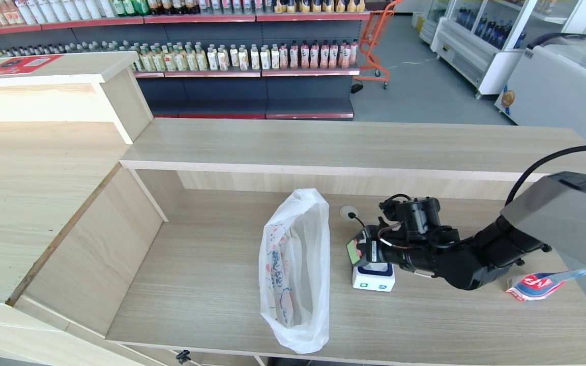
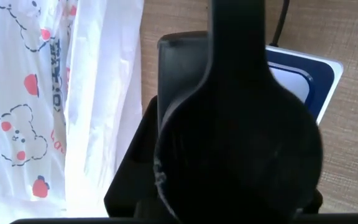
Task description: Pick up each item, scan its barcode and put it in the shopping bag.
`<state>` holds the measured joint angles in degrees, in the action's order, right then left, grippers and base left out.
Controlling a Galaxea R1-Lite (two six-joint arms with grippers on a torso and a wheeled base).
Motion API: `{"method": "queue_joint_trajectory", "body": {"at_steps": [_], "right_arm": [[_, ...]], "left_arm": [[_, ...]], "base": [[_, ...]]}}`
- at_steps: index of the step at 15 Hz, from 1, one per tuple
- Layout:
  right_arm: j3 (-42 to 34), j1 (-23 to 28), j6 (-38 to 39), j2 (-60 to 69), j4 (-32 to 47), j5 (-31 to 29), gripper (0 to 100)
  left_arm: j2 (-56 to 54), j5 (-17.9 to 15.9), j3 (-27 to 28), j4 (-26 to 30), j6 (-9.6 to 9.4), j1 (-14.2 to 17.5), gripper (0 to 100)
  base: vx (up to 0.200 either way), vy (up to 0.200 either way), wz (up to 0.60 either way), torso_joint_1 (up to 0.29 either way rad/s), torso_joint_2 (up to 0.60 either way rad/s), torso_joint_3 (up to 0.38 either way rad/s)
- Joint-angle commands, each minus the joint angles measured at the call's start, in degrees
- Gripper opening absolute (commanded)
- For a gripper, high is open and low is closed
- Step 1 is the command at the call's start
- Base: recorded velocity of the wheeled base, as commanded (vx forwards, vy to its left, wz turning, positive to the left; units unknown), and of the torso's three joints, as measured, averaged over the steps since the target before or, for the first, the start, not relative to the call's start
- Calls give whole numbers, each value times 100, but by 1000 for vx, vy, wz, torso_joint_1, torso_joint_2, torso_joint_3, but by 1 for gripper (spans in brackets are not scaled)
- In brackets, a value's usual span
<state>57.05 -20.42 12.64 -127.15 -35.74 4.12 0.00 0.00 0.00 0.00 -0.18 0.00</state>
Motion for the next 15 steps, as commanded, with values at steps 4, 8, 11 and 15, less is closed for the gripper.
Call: {"method": "queue_joint_trajectory", "body": {"at_steps": [4,8,11,15], "right_arm": [[-194,29,10,384,41,-34,0],[-520,135,265,1104,41,54,0],[-950,223,713,2730,67,924,0],[-2234,293,-236,4286,59,1478,0]], "left_arm": [[9,0,0,0,1,0,100],[9,0,0,0,1,0,100],[0,0,0,0,1,0,100],[9,0,0,0,1,0,100]], "base": [[0,0,0,0,0,0],[0,0,0,0,0,0],[0,0,0,0,0,0],[0,0,0,0,0,0]]}}
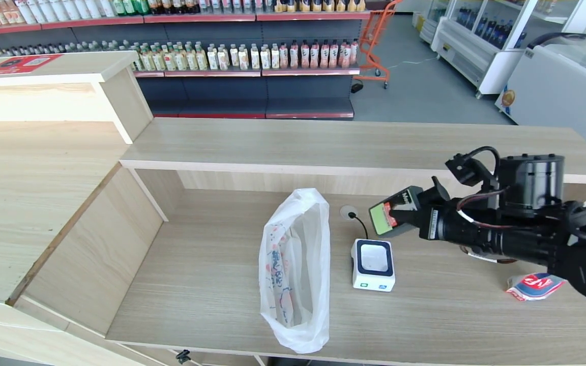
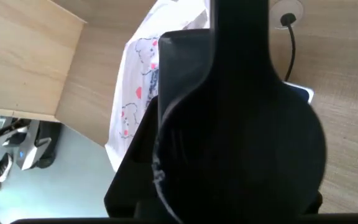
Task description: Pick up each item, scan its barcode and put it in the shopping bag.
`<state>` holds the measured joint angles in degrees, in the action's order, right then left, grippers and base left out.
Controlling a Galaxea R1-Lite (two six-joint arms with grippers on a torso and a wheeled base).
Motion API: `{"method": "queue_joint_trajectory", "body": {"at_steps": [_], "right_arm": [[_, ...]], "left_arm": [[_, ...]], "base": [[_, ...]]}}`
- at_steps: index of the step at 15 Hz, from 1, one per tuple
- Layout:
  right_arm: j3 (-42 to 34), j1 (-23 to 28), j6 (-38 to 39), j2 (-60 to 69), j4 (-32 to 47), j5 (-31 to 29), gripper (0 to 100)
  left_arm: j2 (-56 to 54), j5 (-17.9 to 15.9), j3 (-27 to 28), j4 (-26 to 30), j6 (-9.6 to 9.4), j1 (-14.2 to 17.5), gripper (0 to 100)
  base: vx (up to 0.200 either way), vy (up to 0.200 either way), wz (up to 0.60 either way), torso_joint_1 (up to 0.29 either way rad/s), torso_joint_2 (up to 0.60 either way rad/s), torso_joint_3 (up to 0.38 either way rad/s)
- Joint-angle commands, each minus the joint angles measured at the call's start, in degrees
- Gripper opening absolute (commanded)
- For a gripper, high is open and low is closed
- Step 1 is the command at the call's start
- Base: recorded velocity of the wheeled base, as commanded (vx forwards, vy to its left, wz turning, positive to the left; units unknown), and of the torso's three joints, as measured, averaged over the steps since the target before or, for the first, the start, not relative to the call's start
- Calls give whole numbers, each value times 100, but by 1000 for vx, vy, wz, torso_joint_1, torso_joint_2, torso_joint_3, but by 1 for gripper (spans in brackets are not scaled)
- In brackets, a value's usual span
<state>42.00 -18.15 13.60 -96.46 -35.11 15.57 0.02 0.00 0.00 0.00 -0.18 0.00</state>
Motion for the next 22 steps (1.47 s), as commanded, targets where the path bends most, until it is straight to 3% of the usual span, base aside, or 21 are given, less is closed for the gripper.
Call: {"method": "queue_joint_trajectory", "body": {"at_steps": [1,7,11,16,22], "right_arm": [[-833,128,-394,1323,-5,421,0],[-1097,207,-490,1631,48,482,0],[-1123,207,-464,1613,268,482,0],[-1132,268,-455,1429,277,491,0],[-860,268,-95,1086,277,474,0]], "left_arm": [[6,0,0,0,1,0,100],[6,0,0,0,36,0,100],[6,0,0,0,9,0,100],[6,0,0,0,18,0,100],[6,0,0,0,27,0,100]], "base": [[0,0,0,0,0,0],[0,0,0,0,0,0],[-200,0,0,10,7,1],[0,0,0,0,0,0],[0,200,0,14,6,2]]}}
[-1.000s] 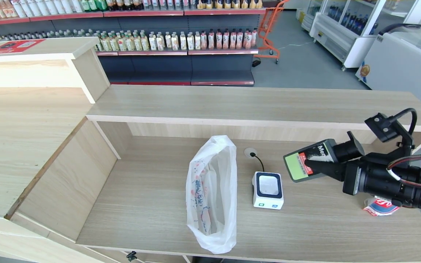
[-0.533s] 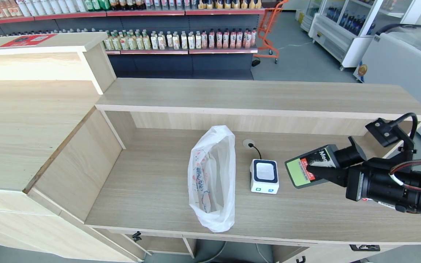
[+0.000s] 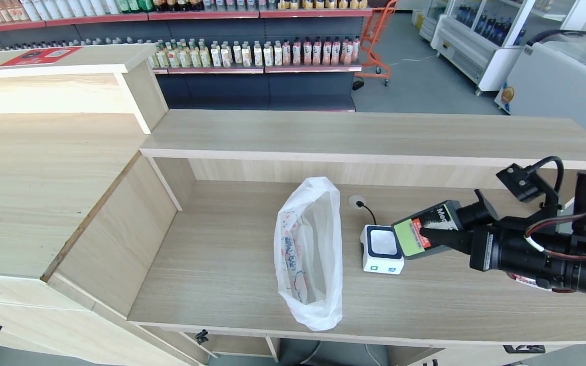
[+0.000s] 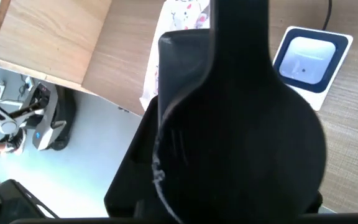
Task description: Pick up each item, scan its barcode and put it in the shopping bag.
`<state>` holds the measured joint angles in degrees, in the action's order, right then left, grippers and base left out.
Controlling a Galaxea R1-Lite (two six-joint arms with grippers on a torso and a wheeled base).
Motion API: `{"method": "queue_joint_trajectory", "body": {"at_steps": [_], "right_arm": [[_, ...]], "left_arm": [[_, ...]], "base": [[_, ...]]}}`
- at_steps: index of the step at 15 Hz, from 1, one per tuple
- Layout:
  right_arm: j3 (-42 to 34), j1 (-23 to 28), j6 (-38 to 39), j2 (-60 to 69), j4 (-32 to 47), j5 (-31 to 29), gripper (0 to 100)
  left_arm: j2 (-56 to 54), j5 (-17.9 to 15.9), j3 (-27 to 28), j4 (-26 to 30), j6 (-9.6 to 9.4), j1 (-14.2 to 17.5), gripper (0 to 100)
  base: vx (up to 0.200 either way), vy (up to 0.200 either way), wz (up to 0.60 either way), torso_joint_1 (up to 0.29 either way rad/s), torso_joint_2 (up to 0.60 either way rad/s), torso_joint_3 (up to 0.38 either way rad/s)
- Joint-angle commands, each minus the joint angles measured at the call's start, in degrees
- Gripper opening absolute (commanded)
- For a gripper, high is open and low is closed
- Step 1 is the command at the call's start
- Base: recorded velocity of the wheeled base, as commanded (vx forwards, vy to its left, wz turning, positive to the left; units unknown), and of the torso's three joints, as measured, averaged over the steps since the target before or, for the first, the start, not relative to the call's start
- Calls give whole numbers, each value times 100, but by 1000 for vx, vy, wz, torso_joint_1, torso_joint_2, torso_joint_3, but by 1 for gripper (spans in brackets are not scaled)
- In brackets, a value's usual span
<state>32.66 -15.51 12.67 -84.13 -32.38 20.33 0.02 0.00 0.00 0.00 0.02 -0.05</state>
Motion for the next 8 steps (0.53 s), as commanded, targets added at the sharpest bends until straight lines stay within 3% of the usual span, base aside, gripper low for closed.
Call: {"method": "queue_joint_trajectory", "body": {"at_steps": [1,5,8], "right_arm": [[188,4,-1,-262,3,-12,0],[760,-119,-19,-1079,-23,-188,0],[1269,-524,-502,-2248,39,-1269,0]], "left_arm": [[6,0,0,0,-2,5,100],[6,0,0,0,-2,5,100],[-2,0,0,0,-2,5,100]], "base": [[0,0,0,0,0,0],[0,0,0,0,0,0],[0,0,0,0,0,0]]}}
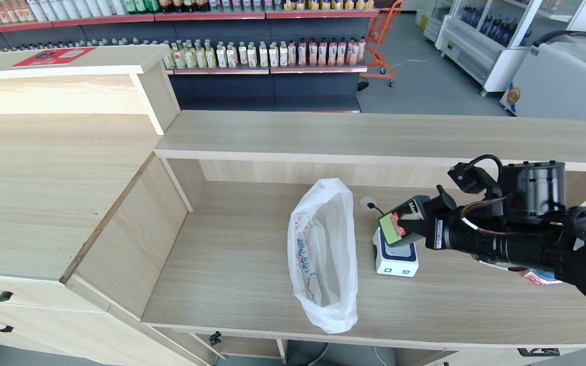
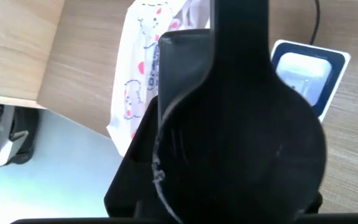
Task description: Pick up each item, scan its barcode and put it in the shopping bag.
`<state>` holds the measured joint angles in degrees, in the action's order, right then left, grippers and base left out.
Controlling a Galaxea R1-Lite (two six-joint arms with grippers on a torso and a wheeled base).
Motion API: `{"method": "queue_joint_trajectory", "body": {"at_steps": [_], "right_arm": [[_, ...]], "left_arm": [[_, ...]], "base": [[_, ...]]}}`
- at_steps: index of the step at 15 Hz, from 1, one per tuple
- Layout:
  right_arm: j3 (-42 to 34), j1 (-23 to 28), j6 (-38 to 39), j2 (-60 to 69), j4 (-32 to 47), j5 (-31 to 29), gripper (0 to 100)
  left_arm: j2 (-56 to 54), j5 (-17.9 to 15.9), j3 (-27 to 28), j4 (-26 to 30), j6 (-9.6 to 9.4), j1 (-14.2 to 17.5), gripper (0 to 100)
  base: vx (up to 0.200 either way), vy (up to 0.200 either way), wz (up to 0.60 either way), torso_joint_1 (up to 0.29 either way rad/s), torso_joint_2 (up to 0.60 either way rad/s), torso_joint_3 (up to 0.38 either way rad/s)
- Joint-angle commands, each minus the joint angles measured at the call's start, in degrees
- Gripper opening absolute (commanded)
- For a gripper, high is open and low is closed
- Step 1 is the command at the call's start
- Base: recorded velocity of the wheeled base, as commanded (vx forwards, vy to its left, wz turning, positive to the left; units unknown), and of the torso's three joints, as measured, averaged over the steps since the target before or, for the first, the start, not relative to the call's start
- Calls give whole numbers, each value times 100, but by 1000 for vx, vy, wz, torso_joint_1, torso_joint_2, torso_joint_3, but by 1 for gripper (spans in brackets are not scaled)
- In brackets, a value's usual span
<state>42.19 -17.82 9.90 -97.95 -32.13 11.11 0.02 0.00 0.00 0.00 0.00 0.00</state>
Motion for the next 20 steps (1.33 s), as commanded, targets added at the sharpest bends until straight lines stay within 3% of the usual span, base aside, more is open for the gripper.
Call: {"method": "queue_joint_trajectory", "body": {"at_steps": [1,7,10,18,19,20], "right_arm": [[518,-397,-252,-1200,5,-363,0],[1740,-1399,-357,-2703,14,-680,0],[1766,-1584,-1025,-3116,-162,-900,0],[1880,-1628,-1570,-3687,-645,-926,0],[1863,-1602,-1640,-3705,-680,-926,100],[1863,-1584,-1649,-3678,-768,-926,100]], "left_arm": [[6,0,0,0,0,0,100],[-2,0,0,0,0,0,100],[6,0,0,0,0,0,100],[6,0,0,0,0,0,100],[6,0,0,0,0,0,100],[6,0,0,0,0,0,100]], "base": [[0,0,0,0,0,0],[0,0,0,0,0,0],[0,0,0,0,0,0],[0,0,0,0,0,0],[0,0,0,0,0,0],[0,0,0,0,0,0]]}}
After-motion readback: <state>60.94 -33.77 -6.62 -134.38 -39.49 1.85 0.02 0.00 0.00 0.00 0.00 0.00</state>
